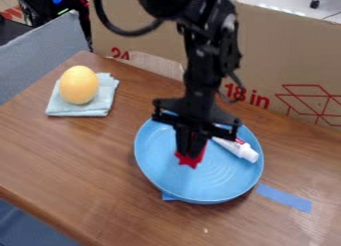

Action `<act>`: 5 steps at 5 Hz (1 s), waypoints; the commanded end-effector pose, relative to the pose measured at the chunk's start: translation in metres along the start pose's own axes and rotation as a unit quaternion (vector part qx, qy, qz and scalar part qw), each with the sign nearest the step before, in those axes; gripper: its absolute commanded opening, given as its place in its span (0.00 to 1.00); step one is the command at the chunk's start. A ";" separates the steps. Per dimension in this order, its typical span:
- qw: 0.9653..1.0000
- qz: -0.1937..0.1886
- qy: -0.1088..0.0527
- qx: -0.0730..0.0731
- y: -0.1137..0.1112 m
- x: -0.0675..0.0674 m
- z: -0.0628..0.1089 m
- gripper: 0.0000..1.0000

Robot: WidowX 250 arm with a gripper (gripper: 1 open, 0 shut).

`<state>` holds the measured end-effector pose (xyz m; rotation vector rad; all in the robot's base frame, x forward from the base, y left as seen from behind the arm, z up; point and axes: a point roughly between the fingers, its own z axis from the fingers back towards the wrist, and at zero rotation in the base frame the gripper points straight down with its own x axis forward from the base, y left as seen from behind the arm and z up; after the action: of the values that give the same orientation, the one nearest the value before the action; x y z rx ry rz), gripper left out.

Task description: Put the red object on the blue plate

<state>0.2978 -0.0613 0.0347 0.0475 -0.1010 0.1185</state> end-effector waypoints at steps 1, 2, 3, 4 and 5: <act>0.999 -0.006 -0.031 -0.020 0.005 0.025 0.015 0.00; 1.000 -0.015 -0.015 -0.013 0.018 0.021 0.012 1.00; 1.000 -0.014 -0.012 -0.018 0.007 0.018 0.006 1.00; 1.000 -0.014 -0.006 -0.015 0.002 0.014 -0.002 1.00; 1.000 -0.018 -0.006 -0.010 -0.014 0.009 0.000 1.00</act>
<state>0.3049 -0.0717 0.0231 0.0391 -0.0717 0.0856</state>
